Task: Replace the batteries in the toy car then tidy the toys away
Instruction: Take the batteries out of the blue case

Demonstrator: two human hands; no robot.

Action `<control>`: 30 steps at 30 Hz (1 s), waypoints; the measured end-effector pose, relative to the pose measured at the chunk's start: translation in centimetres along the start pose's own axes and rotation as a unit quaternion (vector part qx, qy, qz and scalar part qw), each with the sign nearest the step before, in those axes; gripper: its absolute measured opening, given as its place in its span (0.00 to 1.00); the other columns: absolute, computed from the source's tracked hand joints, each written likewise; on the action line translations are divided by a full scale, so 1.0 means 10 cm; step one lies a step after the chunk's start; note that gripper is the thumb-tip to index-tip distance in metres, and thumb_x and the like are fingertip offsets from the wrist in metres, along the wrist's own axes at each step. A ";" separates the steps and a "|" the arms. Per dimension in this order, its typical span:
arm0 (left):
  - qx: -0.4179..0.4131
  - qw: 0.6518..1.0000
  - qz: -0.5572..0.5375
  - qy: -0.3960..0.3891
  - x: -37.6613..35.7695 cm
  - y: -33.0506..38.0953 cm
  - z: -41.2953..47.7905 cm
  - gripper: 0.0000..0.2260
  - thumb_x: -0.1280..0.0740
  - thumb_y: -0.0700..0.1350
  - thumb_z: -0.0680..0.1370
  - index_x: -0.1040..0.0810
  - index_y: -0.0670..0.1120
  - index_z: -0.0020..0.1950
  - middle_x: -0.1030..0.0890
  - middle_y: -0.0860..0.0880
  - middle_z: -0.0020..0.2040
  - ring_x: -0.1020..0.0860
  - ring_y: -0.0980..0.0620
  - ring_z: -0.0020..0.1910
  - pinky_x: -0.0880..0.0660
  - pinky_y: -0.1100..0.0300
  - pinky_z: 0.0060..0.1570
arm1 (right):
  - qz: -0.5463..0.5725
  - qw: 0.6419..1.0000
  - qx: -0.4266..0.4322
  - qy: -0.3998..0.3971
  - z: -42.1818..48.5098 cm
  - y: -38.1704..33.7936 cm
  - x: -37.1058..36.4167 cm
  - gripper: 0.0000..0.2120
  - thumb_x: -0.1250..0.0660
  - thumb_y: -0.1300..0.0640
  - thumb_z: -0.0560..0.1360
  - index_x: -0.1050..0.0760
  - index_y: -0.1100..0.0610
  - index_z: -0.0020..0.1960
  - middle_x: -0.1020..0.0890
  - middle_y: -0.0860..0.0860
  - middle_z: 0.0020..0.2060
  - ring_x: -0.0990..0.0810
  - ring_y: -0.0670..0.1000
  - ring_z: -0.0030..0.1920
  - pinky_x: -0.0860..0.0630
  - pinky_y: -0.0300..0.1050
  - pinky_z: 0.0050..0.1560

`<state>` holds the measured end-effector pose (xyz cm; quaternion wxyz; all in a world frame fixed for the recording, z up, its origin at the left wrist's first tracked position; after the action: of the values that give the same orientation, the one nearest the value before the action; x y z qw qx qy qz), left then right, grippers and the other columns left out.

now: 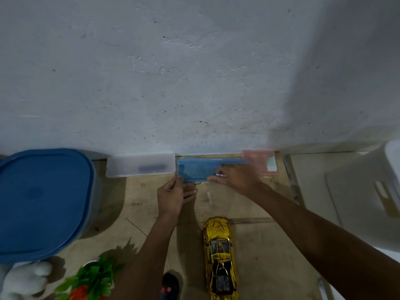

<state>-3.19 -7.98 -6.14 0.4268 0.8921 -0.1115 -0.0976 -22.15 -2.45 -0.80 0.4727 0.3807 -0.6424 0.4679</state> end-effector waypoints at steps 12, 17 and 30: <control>0.022 1.000 -0.018 0.010 -0.09 0.09 0.05 0.15 0.35 0.43 0.81 0.23 0.40 0.66 0.15 0.41 0.47 0.15 0.50 0.38 0.17 0.60 0.39 | 0.069 0.993 -0.081 0.057 -0.23 -0.19 -0.07 0.18 0.32 0.38 0.72 0.19 0.54 0.48 0.17 0.50 0.43 0.19 0.51 0.44 0.33 0.42 0.38; 0.033 0.999 -0.019 -0.016 -0.09 0.13 0.03 0.12 0.35 0.44 0.81 0.22 0.44 0.65 0.14 0.42 0.49 0.15 0.46 0.42 0.17 0.56 0.43 | 0.115 0.988 -0.079 0.063 -0.29 -0.25 -0.10 0.15 0.32 0.46 0.76 0.21 0.54 0.56 0.19 0.52 0.50 0.22 0.52 0.52 0.31 0.43 0.44; 0.002 1.000 -0.023 0.001 -0.09 0.15 0.01 0.16 0.32 0.47 0.79 0.22 0.45 0.66 0.15 0.43 0.53 0.14 0.47 0.42 0.17 0.59 0.42 | 0.129 0.983 -0.079 0.100 -0.72 0.00 -0.06 0.21 0.24 0.51 0.69 0.20 0.56 0.60 0.19 0.51 0.52 0.20 0.50 0.49 0.25 0.40 0.47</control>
<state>-4.20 -8.68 -4.96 0.4231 0.8953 -0.0909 -0.1058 -20.19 4.51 -0.56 0.4989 0.2071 -0.6708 0.5082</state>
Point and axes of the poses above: each hand's wrist, its own z-axis towards the middle knuckle, its own x-axis out of the back of the hand, y = z × x, the point moved 10 cm from there along z, towards the middle knuckle
